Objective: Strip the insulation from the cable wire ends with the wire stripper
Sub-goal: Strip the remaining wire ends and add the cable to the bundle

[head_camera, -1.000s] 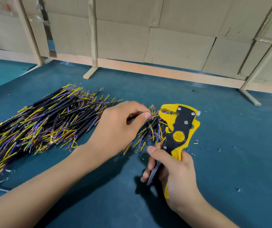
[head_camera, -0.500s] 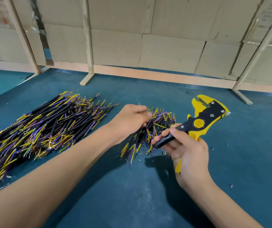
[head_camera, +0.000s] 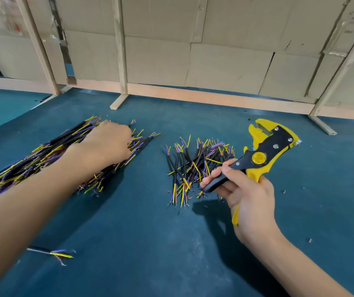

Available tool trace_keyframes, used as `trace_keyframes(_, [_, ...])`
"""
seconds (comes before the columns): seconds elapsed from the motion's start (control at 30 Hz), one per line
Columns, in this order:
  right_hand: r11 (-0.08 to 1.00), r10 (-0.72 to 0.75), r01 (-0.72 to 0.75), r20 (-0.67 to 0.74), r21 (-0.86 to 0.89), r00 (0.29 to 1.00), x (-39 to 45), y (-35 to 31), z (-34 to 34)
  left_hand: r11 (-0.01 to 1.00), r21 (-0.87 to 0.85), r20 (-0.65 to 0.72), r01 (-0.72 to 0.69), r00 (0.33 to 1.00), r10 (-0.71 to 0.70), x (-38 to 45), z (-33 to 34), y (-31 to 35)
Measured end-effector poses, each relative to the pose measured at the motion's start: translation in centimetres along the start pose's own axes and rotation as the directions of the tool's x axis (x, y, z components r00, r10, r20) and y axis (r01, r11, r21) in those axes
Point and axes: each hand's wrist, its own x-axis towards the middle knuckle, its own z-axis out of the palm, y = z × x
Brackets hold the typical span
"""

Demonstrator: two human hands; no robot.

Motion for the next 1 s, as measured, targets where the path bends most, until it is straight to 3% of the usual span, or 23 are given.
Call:
trace_keyframes(0.17, [0.999, 0.045, -0.045, 0.063, -0.004, 0.997, -0.5, 0.6, 0.3, 0.998, -0.026, -0.121, 0.055, 0.991, -0.058, -1.1, 2.0, 1.4])
trace_keyframes(0.33, [0.997, 0.067, -0.066, 0.051, -0.025, 0.996, -0.8, 1.1, 0.4, 0.971, 0.230, -0.209, 0.070, 0.978, -0.021, -2.5, 3.7, 2.6])
trace_keyframes(0.43, [0.998, 0.031, -0.029, 0.036, -0.050, 0.999, -0.8, 1.0, 0.5, 0.963, 0.255, -0.201, 0.092, 0.979, -0.041, -2.4, 3.6, 3.8])
trace_keyframes(0.5, [0.998, 0.020, -0.018, 0.034, -0.063, 0.999, -0.6, 0.8, 0.5, 0.969, 0.216, -0.224, 0.121, 0.972, -0.071, -2.5, 3.5, 4.0])
trace_keyframes(0.63, [0.997, 0.015, -0.014, 0.020, -0.078, 1.000, -0.3, 0.4, 0.2, 0.994, -0.025, -0.331, 0.102, 0.938, -0.104, -3.1, 3.5, 3.8])
trace_keyframes(0.87, [0.998, 0.032, -0.032, 0.006, -0.063, 0.999, 0.0, 0.6, 0.0, 0.970, -0.220, -0.568, -0.108, 0.822, -0.037, -4.5, 1.9, 4.2])
trace_keyframes(1.0, [0.999, 0.038, -0.037, 0.022, -0.040, 0.999, 0.1, 0.8, -0.2, 0.968, -0.149, -0.754, -0.199, 0.656, 0.019, -4.8, 1.6, 3.9])
